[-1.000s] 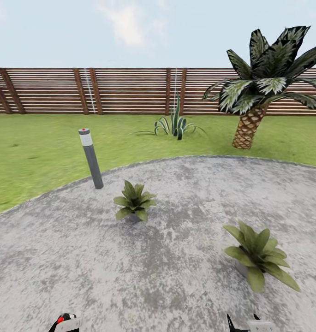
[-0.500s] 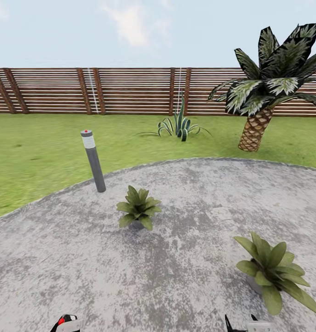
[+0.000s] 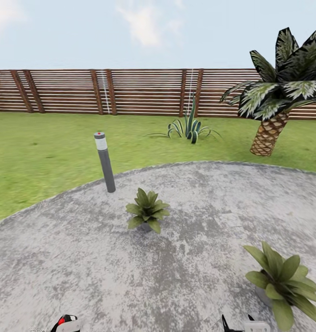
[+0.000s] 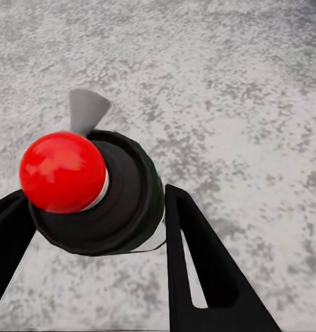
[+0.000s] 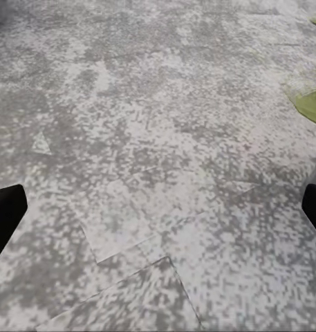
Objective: Pick up the pesticide atomizer in the garden and spray insectifuge to fully cover both potted plants in the garden.
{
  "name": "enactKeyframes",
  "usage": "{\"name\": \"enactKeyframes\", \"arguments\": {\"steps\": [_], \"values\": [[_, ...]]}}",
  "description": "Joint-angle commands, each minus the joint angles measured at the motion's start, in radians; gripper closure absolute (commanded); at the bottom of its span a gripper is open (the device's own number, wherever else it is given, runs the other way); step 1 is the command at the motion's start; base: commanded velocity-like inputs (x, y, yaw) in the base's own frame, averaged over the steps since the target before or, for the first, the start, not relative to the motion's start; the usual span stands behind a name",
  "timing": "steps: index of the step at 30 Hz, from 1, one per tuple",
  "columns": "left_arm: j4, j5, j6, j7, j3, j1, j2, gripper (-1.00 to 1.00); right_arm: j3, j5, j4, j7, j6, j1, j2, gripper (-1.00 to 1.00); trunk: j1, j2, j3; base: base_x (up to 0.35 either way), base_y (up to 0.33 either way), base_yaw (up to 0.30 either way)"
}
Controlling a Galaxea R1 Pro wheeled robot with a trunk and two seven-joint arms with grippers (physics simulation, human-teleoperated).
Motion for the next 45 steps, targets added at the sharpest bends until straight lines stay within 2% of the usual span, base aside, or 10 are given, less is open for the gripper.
{"name": "enactKeyframes", "arguments": {"steps": [1,21,36,45], "values": [[0.001,-0.003,-0.003,0.003,0.002,-0.001,0.0,1.0,-0.004,0.005,0.0,0.0,-0.003,0.0,0.0,-1.0,-0.004,0.007,0.002,0.0,0.0,0.275],[0.001,-0.003,-0.003,0.003,0.002,-0.001,0.0,1.0,-0.005,0.005,0.0,0.0,-0.004,0.0,-0.001,-1.0,-0.081,0.147,0.082,0.0,0.0,0.234],[0.001,-0.003,-0.003,0.003,0.002,-0.001,0.0,1.0,-0.005,0.005,0.0,0.0,-0.005,0.0,-0.001,-1.0,-0.138,0.252,0.151,0.0,0.0,0.111],[0.001,-0.003,-0.003,0.003,0.002,-0.001,0.0,1.0,-0.005,0.005,0.0,0.0,-0.003,0.0,-0.001,-1.0,-0.173,0.315,0.193,0.0,0.0,0.009]]}}
